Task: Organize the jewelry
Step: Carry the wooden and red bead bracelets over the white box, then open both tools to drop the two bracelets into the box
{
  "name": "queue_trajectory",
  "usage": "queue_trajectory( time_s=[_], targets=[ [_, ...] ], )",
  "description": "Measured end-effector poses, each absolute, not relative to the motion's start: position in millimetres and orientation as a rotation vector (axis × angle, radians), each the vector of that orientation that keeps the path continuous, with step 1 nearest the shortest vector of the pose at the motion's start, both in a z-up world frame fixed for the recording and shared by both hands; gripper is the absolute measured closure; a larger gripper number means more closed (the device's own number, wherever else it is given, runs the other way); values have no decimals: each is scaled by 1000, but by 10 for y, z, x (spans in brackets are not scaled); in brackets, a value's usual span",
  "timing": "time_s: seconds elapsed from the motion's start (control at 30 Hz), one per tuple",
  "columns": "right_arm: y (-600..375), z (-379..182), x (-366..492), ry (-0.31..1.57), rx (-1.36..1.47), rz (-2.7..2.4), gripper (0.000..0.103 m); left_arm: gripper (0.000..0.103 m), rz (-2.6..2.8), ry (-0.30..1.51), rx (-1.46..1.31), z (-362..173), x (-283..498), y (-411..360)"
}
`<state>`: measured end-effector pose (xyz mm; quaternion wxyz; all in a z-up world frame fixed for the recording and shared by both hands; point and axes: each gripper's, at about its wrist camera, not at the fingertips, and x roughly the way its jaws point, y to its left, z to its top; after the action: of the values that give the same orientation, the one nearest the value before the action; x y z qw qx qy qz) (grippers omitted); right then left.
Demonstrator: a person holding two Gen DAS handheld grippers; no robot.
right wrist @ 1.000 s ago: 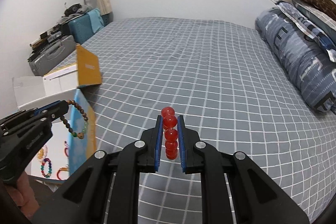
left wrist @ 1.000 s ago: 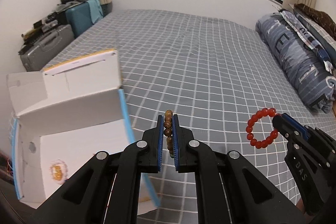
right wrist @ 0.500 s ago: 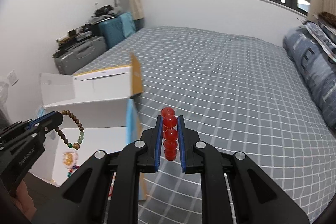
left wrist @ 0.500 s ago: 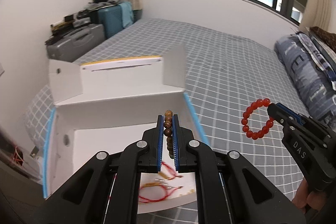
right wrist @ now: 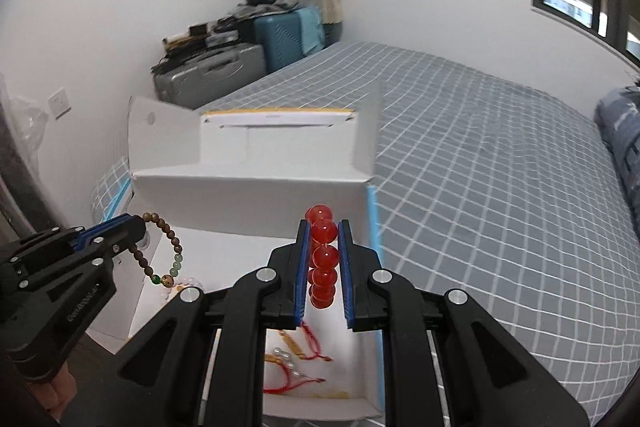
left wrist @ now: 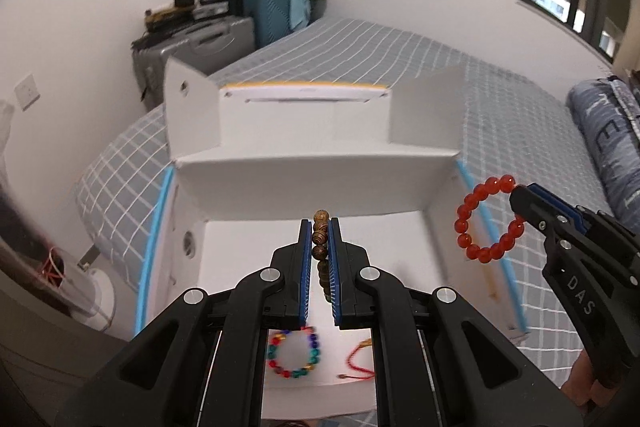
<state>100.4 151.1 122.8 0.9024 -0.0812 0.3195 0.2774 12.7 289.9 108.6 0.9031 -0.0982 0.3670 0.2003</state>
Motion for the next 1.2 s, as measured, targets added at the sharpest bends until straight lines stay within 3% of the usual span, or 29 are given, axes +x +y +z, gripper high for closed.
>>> queue_trajectory(
  time_s=[0.57, 0.93, 1.0, 1.07, 1.13, 1.2],
  targets=[
    [2152, 342, 1432, 940, -271, 549, 90, 96, 427, 973, -281, 355, 420, 3528],
    [2193, 300, 1452, 965, -274, 545, 89, 92, 451, 996, -268, 306, 390, 3591],
    [2155, 377, 1419, 950, -265, 546, 79, 92, 453, 991, -262, 350, 358, 3569],
    [2079, 483, 1356, 920, -239, 556, 60, 81, 447, 966, -269, 441, 290, 3539],
    [2025, 578, 1288, 892, -227, 562, 51, 56, 462, 922, -255, 571, 181, 3476],
    [1924, 708, 1176, 854, -210, 568, 41, 44, 473, 886, -240, 665, 87, 3426]
  ],
)
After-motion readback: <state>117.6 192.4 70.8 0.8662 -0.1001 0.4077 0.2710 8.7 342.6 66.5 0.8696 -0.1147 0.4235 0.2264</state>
